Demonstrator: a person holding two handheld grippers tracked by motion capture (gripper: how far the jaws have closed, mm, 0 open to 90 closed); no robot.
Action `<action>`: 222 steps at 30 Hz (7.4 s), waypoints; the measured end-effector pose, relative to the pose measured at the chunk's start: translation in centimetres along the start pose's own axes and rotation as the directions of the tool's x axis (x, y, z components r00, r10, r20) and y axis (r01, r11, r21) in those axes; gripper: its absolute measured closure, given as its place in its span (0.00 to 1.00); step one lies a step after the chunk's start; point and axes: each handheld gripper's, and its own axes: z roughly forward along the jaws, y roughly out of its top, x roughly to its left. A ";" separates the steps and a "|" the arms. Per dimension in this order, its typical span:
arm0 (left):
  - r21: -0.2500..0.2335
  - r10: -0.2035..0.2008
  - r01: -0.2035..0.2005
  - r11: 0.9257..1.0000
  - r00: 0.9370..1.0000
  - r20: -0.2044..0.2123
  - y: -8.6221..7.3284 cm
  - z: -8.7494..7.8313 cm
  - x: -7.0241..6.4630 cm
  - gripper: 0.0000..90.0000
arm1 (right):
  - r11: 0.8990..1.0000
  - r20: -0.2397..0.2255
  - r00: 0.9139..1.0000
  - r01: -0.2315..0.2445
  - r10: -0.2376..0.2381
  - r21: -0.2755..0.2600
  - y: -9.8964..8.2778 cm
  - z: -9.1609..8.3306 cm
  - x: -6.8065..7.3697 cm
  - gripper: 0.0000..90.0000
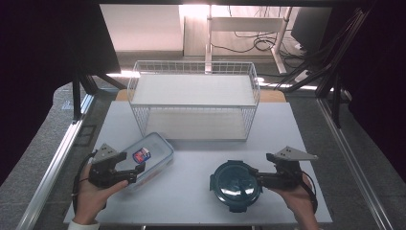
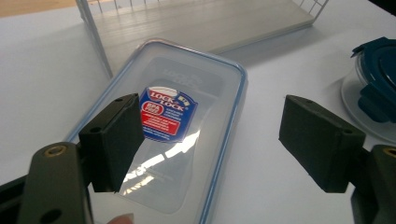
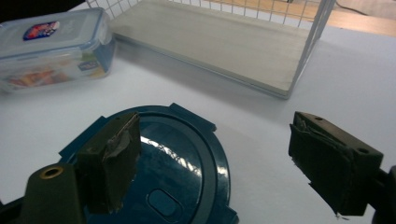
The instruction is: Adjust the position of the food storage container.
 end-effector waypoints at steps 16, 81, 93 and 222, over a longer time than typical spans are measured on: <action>0.023 0.020 -0.020 1.000 1.000 -0.017 -0.2 0.7 -0.9 0.24 | 1.000 -0.030 0.999 0.017 -0.017 -0.007 0.1 -0.2 0.1 0.22; 0.141 -0.065 0.070 0.988 0.997 -0.038 6.3 5.2 7.4 0.72 | 1.000 0.029 1.000 0.003 -0.004 0.028 -0.6 0.2 0.4 0.23; 0.218 -0.045 0.050 0.975 0.999 -0.029 6.2 7.6 9.7 1.00 | 0.999 0.058 0.998 -0.003 0.000 0.054 -0.6 0.6 0.7 0.22; 0.342 0.211 -0.268 0.901 0.958 0.196 -5.8 3.9 -3.0 1.00 | 1.000 0.048 0.998 -0.028 0.027 0.011 -0.4 0.1 1.5 0.23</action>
